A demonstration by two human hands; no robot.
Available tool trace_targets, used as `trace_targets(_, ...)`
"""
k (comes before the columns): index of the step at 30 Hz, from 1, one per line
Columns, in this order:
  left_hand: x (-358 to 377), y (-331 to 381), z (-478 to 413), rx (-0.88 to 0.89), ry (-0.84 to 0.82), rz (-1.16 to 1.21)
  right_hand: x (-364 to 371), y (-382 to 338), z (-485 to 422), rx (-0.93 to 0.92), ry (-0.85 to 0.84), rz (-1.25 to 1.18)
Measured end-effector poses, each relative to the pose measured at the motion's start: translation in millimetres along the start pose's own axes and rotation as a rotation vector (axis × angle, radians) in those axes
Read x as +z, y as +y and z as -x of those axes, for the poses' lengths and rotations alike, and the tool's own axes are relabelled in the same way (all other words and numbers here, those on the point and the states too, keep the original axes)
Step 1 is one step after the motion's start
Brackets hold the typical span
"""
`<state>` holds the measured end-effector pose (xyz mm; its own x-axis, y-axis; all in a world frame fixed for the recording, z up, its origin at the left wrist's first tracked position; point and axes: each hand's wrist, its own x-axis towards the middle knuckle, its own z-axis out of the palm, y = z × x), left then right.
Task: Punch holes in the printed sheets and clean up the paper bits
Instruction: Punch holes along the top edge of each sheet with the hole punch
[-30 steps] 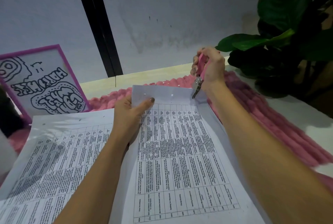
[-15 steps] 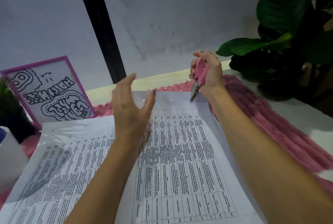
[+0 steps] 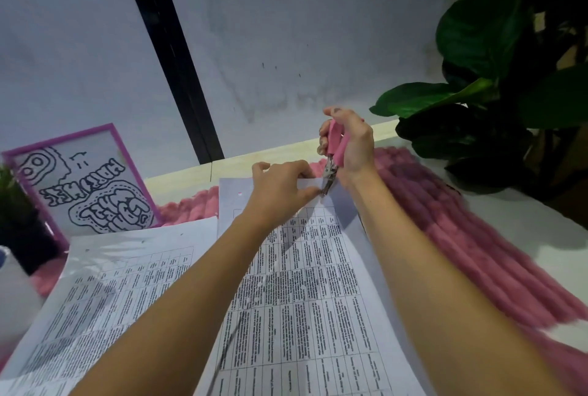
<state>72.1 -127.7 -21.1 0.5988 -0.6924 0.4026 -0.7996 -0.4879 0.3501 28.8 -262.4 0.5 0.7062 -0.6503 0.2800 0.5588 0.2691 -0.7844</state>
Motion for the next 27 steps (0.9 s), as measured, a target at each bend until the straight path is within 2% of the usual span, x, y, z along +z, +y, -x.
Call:
trace_targets(4,0.9,1.5,-0.9,-0.018,0.040,0.017,0.6,-4.3,1.2,0.014,-0.004,0.020)
trace_targets(8,-6.4,-3.1,-0.6,-0.013,0.053,-0.003,-5.9,-10.0,-2.3,-0.042,0.063,0.053)
trace_targets(10,-16.0,-9.1,-0.1,-0.019,0.078,-0.014,-10.0,-13.7,-4.1,-0.086,0.098,0.180)
trace_targets(12,-31.9,-14.5,-1.0,-0.036,0.114,-0.020,-9.9,-22.0,-2.2,-0.128,0.089,0.422)
trace_targets(13,-41.7,-16.2,-2.0,-0.040,0.142,-0.010,-9.3,-27.3,-0.3,-0.130,0.051,0.553)
trace_targets(15,-64.5,-15.4,-4.8,-0.034,0.224,0.036,-9.4,-40.6,7.6,-0.010,-0.076,0.744)
trace_targets(17,-88.4,-12.5,-10.8,-0.014,0.298,0.085,-13.4,-52.4,17.7,0.179,-0.263,0.811)
trace_targets(19,-111.2,-5.1,-15.5,0.046,0.354,0.141,-10.4,-57.4,32.9,0.270,-0.402,0.853)
trace_targets(21,-132.0,5.7,-16.5,0.148,0.410,0.212,1.8,-58.8,45.4,0.242,-0.327,0.879)
trace_targets(22,-140.0,10.9,-16.4,0.192,0.452,0.215,7.5,-59.3,48.3,0.204,-0.259,0.865)
trace_targets(24,-154.4,17.9,-13.2,0.250,0.657,0.127,18.5,-69.6,51.7,0.122,-0.183,0.815)
trace_targets(26,-164.4,19.9,-2.8,0.167,0.892,0.083,27.0,-85.3,55.2,0.062,-0.148,0.793)
trace_targets(27,-167.1,18.6,4.7,0.068,0.946,0.170,29.1,-92.8,55.7,0.040,-0.131,0.786)
